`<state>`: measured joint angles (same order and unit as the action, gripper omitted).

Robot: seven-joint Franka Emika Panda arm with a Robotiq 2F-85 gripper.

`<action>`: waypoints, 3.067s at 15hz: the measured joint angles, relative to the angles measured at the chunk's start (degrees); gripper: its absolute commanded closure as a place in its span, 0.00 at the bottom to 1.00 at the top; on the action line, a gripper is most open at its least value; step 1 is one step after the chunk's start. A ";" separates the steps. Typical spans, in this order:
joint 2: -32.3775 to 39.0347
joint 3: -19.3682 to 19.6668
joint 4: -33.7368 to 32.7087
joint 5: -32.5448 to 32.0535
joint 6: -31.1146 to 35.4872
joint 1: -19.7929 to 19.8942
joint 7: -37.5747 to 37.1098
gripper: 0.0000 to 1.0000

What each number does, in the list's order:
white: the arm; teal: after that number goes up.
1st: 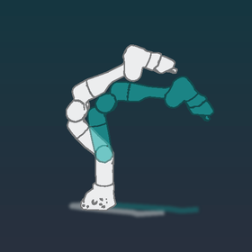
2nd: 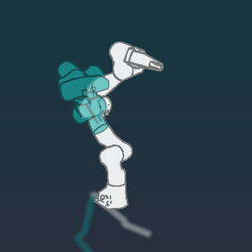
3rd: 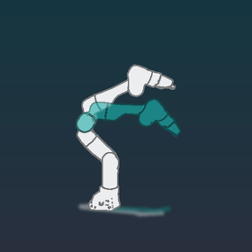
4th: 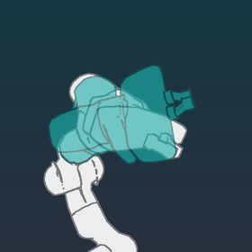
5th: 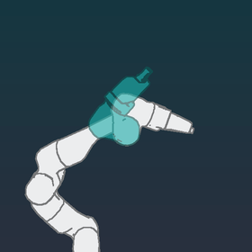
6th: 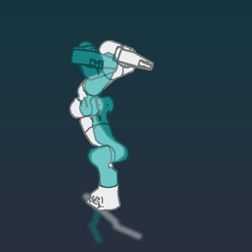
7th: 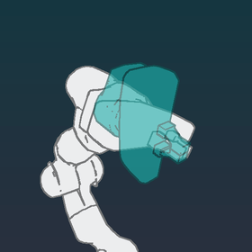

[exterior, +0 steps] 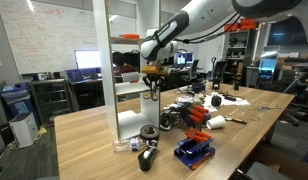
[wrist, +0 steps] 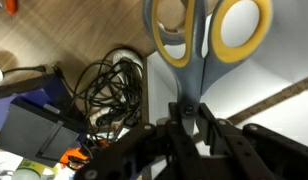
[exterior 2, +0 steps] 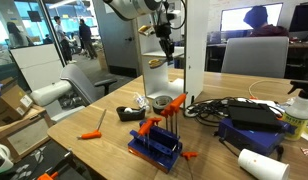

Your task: Remove the scissors from the second shelf

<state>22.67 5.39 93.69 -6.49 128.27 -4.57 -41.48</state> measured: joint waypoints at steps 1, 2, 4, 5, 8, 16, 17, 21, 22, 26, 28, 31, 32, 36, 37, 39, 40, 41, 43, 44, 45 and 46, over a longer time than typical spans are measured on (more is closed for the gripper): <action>-0.95 -0.21 2.26 0.00 0.00 -0.06 0.00 0.91; -1.77 -0.45 4.34 0.01 0.00 -0.15 0.00 0.91; -3.24 -1.10 8.47 0.08 0.00 -0.36 0.00 0.90; -3.83 -1.46 10.34 0.14 0.00 -0.50 0.00 0.90; -5.22 -2.55 15.09 0.42 0.00 -0.81 0.00 0.90; -6.61 -4.64 23.16 2.41 0.01 -0.95 0.61 0.90; -6.59 -4.78 24.02 3.49 0.01 -0.95 1.32 0.91; -6.18 -5.38 27.09 8.56 0.01 -0.90 4.78 0.91; -6.02 -5.48 27.73 9.58 0.03 -0.90 5.40 0.91; -5.28 -5.55 29.88 11.35 1.69 -0.89 6.19 0.91; -4.76 -5.55 30.65 11.72 3.29 -0.88 6.23 0.91; -3.95 -5.54 31.61 12.52 5.63 -0.79 6.44 0.91; -3.61 -5.53 31.79 12.73 6.27 -0.74 6.48 0.91; -2.56 -5.44 32.17 13.58 7.79 -0.61 6.73 0.51; -2.40 -5.40 32.21 13.87 7.93 -0.59 6.76 0.45; -2.20 -5.37 32.23 14.42 8.07 -0.52 6.83 0.31; -2.15 -5.36 32.23 14.61 8.09 -0.49 6.86 0.22; -2.14 -5.36 32.23 14.69 8.10 -0.46 6.86 0.15; -2.14 -5.35 32.23 14.81 8.10 -0.40 6.88 0.01; -2.14 -5.35 32.23 14.86 8.10 -0.37 6.88 0.00; -2.14 -5.35 32.23 14.91 8.10 -0.36 6.89 0.00; -2.15 -5.35 32.23 14.92 8.10 -0.34 6.92 0.00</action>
<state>20.52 0.04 125.93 8.44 136.37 -4.92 -34.57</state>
